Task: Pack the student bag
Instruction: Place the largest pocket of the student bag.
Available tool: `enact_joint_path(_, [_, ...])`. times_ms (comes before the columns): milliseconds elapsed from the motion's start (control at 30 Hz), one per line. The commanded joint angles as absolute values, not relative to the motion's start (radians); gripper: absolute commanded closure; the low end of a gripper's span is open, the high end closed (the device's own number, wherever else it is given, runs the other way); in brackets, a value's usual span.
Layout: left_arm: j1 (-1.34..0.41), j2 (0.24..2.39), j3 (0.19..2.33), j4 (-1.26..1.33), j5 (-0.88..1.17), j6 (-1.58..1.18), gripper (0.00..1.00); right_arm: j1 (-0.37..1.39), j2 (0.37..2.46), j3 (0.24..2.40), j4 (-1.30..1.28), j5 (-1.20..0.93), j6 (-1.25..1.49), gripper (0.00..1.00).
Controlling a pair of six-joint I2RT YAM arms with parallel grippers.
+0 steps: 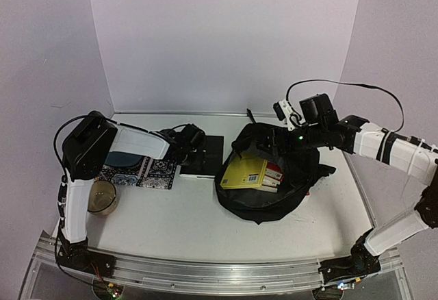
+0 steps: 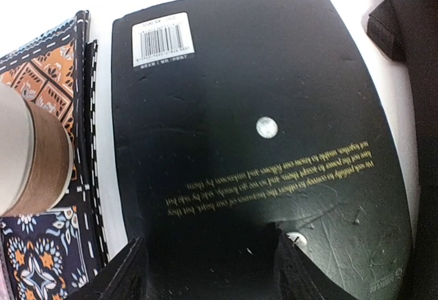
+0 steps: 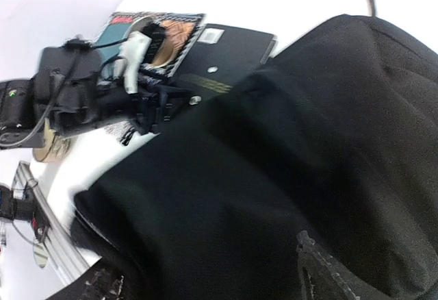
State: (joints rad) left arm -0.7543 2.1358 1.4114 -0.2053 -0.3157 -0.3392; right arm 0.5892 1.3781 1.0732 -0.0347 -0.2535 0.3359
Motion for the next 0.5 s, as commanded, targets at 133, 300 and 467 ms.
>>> enact_joint_path(133, [-0.854, 2.069, 1.167, -0.371, -0.325, -0.389, 0.39, 0.71, 1.336, 1.166, 0.021, -0.179, 0.327, 0.05])
enact_joint_path(300, [-0.901, 1.986, 1.033, -0.368, -0.292, -0.461, 0.4, 0.81, 1.372, 1.214, 0.029, -0.18, 0.337, 0.02])
enact_joint_path(467, [-0.912, 1.849, 0.946, -0.355, -0.29, -0.499, 0.4, 0.892, 1.453, 1.217, 0.098, -0.226, 0.389, 0.05])
